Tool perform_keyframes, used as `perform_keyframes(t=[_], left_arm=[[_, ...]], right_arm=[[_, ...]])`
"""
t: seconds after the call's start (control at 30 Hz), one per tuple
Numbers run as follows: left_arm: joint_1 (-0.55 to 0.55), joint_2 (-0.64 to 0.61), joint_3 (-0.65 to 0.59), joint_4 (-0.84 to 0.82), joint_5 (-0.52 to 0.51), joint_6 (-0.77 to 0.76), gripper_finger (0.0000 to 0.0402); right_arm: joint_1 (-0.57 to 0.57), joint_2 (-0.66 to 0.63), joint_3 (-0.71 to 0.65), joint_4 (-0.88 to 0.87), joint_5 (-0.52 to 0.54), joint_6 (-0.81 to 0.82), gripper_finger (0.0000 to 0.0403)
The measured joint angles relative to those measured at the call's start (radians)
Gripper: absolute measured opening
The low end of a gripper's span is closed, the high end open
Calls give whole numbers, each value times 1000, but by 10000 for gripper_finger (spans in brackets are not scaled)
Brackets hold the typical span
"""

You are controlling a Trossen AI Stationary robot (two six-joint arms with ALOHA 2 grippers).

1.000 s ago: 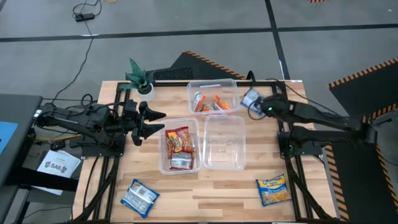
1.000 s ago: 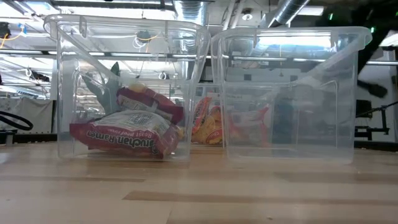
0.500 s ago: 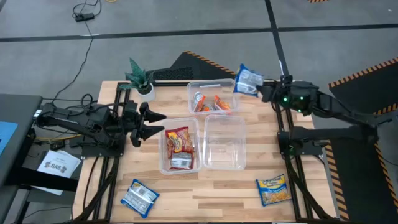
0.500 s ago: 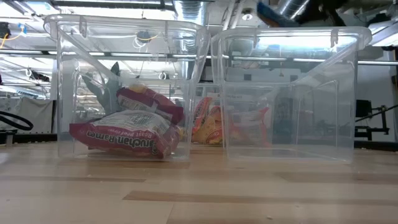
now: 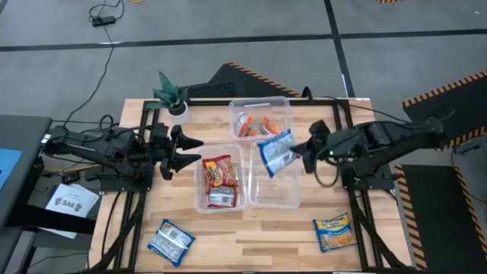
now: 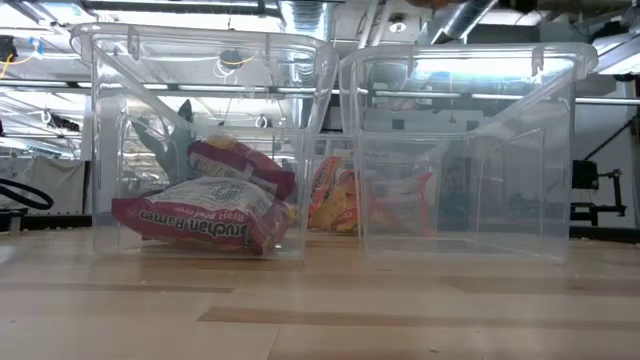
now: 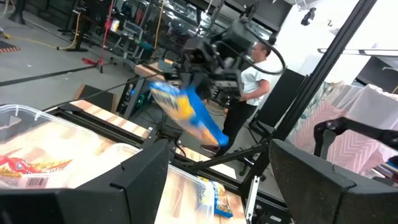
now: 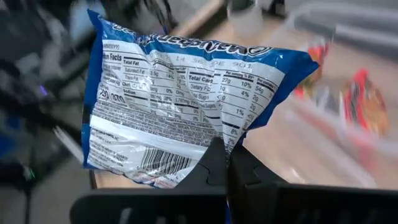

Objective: Sort Maruchan noodles
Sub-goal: Put the top right blue noodle pack into the bottom right transparent bin

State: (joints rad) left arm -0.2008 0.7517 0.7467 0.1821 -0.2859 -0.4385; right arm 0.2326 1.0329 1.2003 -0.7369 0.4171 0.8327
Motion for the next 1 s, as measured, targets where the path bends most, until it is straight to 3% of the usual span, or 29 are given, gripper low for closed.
perform_keyframes(t=[0.2, 0.53, 0.67, 1.0], left_arm=[[0, 0, 0, -17, -2, -2, 263], [0, 1, 0, -19, -2, -3, 263], [0, 2, 0, -20, -10, -3, 263], [0, 3, 0, -20, -14, -3, 263]], right_arm=[[100, 133, 143, -279, 5, 62, 5], [169, 293, 157, -365, -41, 38, 6], [152, 345, 157, -376, -38, -84, 6], [31, 465, 231, -381, -164, -429, 6]])
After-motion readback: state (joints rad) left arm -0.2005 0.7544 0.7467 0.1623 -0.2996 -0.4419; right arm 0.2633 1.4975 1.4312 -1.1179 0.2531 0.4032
